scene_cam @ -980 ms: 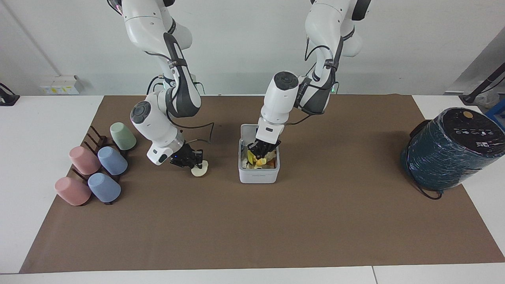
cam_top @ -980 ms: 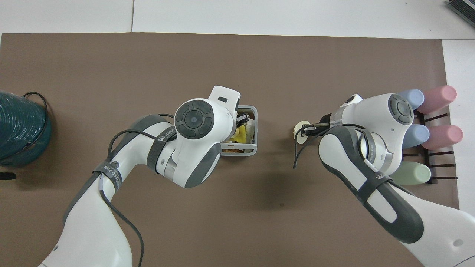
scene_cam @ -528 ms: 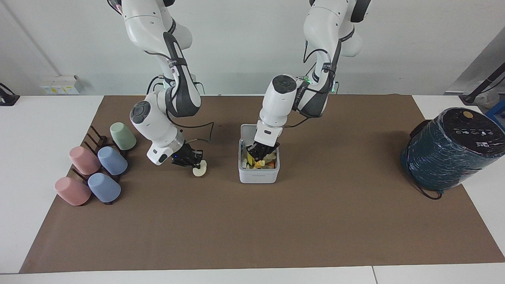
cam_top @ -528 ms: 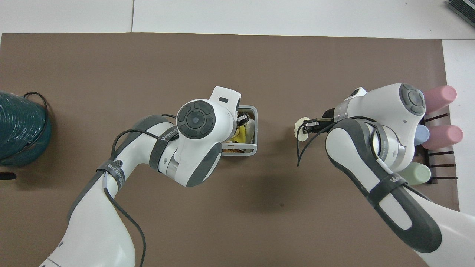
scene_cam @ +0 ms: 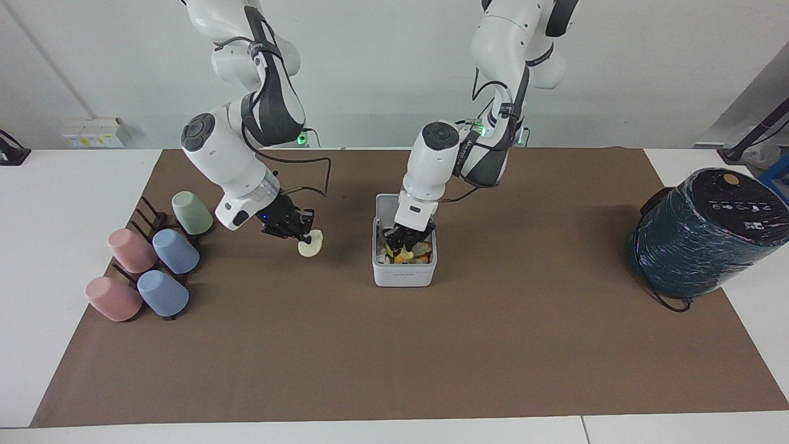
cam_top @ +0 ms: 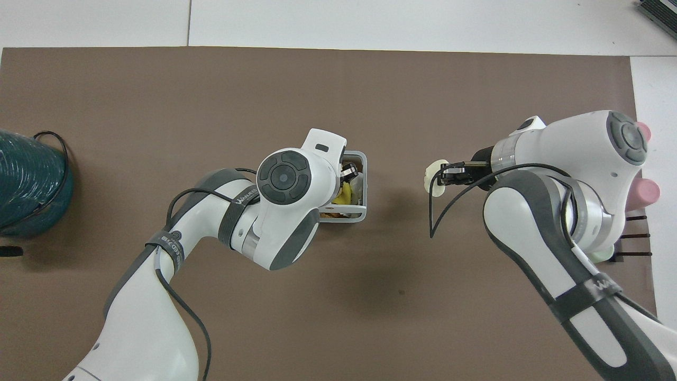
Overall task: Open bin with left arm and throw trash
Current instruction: 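Grasp the cream piece with the right gripper while the left gripper withdraws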
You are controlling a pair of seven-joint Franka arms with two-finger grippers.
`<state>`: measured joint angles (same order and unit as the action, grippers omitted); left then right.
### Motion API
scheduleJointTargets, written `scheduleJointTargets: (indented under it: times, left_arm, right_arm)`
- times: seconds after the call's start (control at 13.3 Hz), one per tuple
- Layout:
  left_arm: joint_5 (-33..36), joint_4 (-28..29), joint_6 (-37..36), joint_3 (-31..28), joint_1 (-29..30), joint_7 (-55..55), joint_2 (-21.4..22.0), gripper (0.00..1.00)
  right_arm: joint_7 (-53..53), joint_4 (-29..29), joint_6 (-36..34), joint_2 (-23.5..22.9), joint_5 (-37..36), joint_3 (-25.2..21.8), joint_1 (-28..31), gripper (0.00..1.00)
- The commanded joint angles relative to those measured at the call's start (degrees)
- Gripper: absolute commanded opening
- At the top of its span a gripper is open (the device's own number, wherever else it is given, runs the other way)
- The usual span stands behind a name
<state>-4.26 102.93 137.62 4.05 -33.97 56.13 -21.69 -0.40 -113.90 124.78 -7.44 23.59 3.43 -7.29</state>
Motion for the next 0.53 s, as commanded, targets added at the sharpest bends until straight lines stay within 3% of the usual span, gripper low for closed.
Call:
scheduleJointTargets:
  times: [0.0,0.45]
  left_arm:
    - [-0.14,-1.31,-2.95,-0.89,-0.92,0.3,-0.2,1.0]
    - [-0.05,-10.02,-15.96,-1.15,0.13,-0.05,0.68,1.0]
  right_arm:
    - [0.58,0.08,-0.6,0.23,1.01,0.18,0.26,0.0]
    - [0.58,0.08,-0.59,0.23,0.84,0.09,0.26,0.0]
